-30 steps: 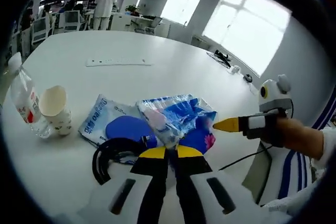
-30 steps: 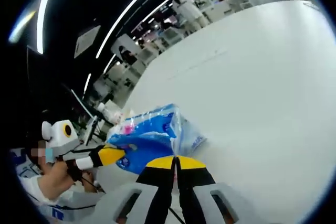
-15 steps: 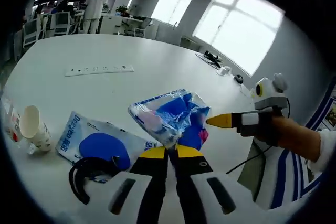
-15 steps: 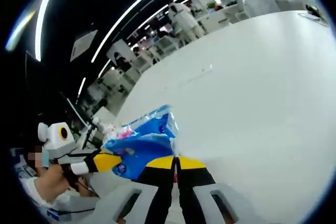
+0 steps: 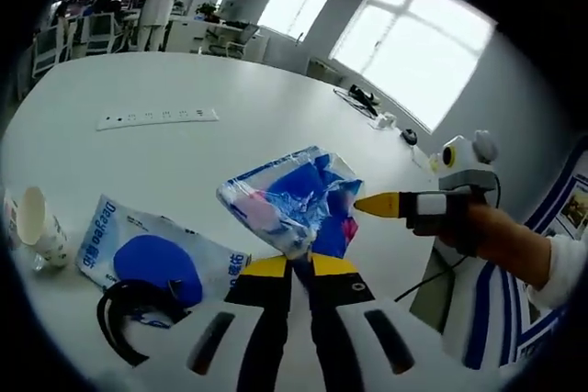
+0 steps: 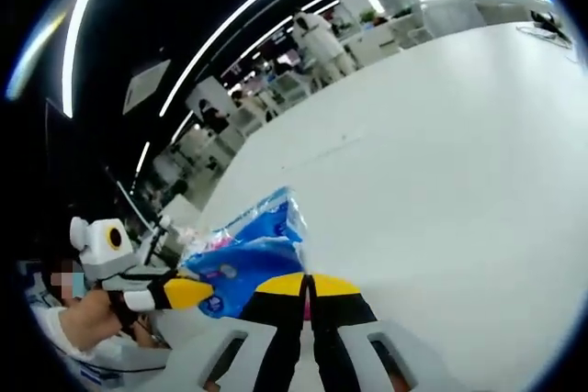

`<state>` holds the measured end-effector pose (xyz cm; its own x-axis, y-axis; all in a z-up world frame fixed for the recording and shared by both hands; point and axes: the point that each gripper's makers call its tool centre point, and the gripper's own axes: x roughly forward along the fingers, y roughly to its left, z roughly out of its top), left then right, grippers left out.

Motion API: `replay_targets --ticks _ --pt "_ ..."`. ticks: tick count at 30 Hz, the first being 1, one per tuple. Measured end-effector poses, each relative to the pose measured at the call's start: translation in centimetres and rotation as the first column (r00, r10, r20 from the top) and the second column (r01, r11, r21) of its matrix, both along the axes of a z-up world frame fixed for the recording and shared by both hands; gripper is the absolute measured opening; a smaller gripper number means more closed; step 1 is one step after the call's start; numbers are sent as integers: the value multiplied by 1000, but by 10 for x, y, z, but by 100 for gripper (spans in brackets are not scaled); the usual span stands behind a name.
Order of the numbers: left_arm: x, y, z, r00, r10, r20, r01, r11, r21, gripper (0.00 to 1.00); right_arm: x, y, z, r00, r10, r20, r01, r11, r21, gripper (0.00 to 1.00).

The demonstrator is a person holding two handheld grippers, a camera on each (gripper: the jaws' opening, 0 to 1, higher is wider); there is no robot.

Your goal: Arrange the tabletop items into an orderly group along one side of the table until the central work area is clear of visible clutter.

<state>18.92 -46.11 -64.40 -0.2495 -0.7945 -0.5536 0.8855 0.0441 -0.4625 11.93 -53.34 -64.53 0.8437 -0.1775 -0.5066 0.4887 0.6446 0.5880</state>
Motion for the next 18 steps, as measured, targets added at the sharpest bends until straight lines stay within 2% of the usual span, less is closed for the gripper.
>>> replay_targets --ticks 5,8,14,18 --pt "-12 -10 -16 1000 -16 -18 16 1000 17 4 -5 -14 -8 1000 -11 5 11 1000 12 0" --pt "-15 -17 -27 996 40 -76 -37 998 47 4 -8 -25 -14 1000 -9 -1 9 1000 2 0" --pt "-18 -33 -37 986 80 -147 -71 995 66 5 -18 -43 -20 1000 -28 1 28 1000 6 0" --pt "-17 -46 -47 960 165 -226 -143 983 112 8 -21 -54 -28 999 -28 -16 28 1000 5 0"
